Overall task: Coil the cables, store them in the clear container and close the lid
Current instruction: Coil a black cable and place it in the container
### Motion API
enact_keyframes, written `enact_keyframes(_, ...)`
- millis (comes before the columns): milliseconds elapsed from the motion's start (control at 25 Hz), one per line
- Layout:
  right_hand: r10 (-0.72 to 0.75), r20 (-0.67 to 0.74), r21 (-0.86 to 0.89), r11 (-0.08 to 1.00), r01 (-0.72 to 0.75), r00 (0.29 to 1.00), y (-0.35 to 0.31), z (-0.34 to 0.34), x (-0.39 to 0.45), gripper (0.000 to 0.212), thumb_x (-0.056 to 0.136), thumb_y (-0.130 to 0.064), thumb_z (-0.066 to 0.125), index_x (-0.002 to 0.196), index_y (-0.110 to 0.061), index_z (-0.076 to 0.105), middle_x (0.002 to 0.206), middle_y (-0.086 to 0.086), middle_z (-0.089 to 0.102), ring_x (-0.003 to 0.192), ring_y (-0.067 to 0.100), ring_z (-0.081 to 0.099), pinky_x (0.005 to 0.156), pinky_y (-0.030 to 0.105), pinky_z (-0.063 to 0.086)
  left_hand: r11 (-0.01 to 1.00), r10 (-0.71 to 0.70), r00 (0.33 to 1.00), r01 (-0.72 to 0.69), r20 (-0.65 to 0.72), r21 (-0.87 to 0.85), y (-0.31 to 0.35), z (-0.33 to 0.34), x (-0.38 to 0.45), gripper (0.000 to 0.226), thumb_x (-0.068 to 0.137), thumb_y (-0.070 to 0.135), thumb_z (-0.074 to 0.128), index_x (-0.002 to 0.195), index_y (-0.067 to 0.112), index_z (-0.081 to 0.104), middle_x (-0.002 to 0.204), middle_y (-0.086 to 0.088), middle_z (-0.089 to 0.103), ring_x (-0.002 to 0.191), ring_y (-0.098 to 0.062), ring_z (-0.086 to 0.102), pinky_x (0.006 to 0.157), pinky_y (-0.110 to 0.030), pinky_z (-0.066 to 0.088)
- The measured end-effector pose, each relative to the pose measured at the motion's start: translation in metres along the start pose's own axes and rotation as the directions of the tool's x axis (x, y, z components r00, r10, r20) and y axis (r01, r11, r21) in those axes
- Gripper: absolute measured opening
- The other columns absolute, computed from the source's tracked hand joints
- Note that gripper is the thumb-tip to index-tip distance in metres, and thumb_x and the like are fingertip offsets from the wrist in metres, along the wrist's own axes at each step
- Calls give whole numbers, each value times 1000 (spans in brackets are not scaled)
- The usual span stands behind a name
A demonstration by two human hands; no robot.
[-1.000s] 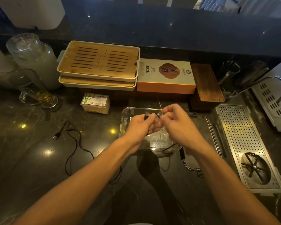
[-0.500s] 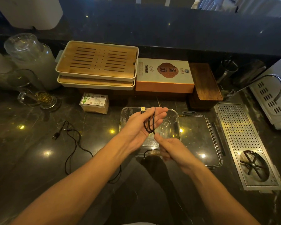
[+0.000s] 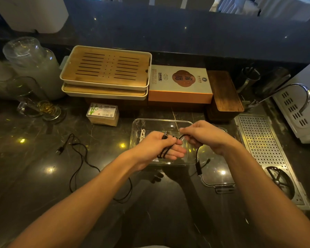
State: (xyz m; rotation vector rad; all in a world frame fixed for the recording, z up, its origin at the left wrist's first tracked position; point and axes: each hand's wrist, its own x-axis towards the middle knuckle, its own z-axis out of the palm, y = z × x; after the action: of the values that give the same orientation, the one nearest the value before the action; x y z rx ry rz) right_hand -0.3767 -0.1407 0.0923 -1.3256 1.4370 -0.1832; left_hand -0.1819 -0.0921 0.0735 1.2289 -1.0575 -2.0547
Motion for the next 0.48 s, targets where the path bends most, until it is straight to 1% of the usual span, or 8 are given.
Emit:
enact_keyframes(120,-95,-95,-58,994,90,991,-10,15,-11,41,103,-38,55,78,-10,70,62,-1,51,56,12,44,57,33,38,996,47,997,-43,-57,72,2,5,1,30,107,21,46,120,1,64,100,-12,78,91,-23,77,80,-30,61)
enact_keyframes(200,-158,-168,-84,986,146,973,-15,27,-19,39,105,-34,52,89,-4,71,70,4,57,59,15,49,54,33,41,996,85,992,-85,-94,11,1,7,2,30,107,21,46,114,0,66,86,-3,77,80,-15,75,74,-28,57)
enact_keyframes(240,-177,-192,-66,984,167,965,-16,33,-24,36,106,-32,51,91,-6,70,71,3,59,58,13,50,52,31,42,993,104,986,-109,-129,-35,0,6,3,31,107,22,46,111,1,67,83,-3,76,79,-13,73,74,-27,56)
enact_keyframes(320,-213,-197,8,976,219,957,-15,48,-34,26,106,-27,50,92,-17,69,65,-9,59,53,4,49,50,23,40,985,127,964,-151,-235,-86,-4,5,7,32,107,23,47,113,0,69,96,-13,76,91,-18,72,82,-27,56)
enact_keyframes(360,-240,-189,42,967,252,952,-12,56,-37,24,106,-24,50,90,-22,67,61,-11,58,51,1,48,50,20,39,979,127,953,-165,-274,-120,-5,6,9,32,107,22,46,117,1,68,104,-14,76,98,-20,72,88,-29,56)
enact_keyframes(400,-264,-191,76,956,283,945,-7,65,-39,23,106,-21,50,90,-22,66,59,-11,56,49,1,47,49,20,38,967,120,950,-177,-288,-182,-5,7,10,32,107,21,45,121,2,66,111,-13,76,104,-20,72,93,-31,55)
enact_keyframes(440,-277,-197,111,947,302,940,0,74,-40,23,106,-19,49,90,-20,65,58,-10,54,46,2,46,47,20,38,944,109,953,-189,-283,-271,-5,8,11,32,107,20,44,123,1,65,114,-12,76,107,-20,72,93,-31,56)
enact_keyframes(480,-273,-203,155,939,306,940,8,81,-40,23,107,-18,48,90,-17,65,56,-10,52,45,2,44,46,20,37,911,101,958,-197,-268,-361,-5,9,12,32,108,18,43,123,0,63,114,-13,76,106,-19,73,89,-28,58)
